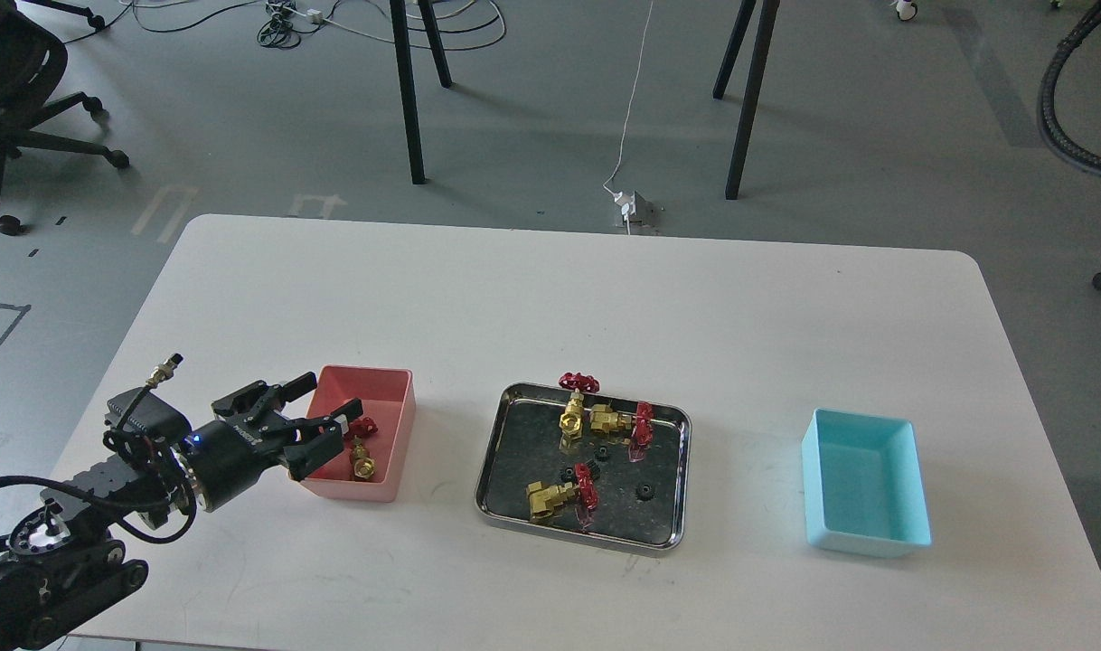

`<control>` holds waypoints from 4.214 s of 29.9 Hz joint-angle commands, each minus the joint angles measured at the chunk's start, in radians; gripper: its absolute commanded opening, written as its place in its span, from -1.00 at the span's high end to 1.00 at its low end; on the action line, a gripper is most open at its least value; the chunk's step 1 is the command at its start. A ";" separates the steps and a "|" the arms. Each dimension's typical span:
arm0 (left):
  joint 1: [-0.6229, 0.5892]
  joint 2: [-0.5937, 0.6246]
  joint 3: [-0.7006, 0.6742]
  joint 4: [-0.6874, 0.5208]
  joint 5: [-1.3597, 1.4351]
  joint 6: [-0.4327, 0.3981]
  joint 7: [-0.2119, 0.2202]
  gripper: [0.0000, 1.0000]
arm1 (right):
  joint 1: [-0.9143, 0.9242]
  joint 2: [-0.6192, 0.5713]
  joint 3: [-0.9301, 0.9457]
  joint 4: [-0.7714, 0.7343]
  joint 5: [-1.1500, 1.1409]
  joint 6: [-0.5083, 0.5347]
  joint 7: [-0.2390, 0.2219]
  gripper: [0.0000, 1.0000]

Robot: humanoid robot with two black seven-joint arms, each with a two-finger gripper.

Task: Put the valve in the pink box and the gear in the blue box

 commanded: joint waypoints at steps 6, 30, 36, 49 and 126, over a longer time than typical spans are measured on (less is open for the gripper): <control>-0.212 0.041 -0.149 -0.005 -0.314 -0.086 0.000 -0.97 | 0.008 -0.001 -0.112 0.088 -0.153 0.064 0.015 -0.98; -0.729 0.094 -0.196 0.200 -1.124 -0.690 0.151 -0.97 | 0.052 0.114 -0.827 0.587 -0.988 0.382 0.165 -0.98; -0.754 0.097 -0.197 0.211 -1.124 -0.688 0.150 -0.97 | 0.057 0.273 -0.910 0.469 -0.996 0.384 0.184 -0.96; -0.804 0.119 -0.199 0.217 -1.126 -0.679 0.150 -0.97 | -0.001 0.504 -0.991 0.263 -1.022 0.376 0.230 -0.81; -0.830 0.142 -0.193 0.219 -1.127 -0.656 0.151 -0.97 | 0.178 -0.164 -1.020 0.604 -1.042 0.384 0.262 0.79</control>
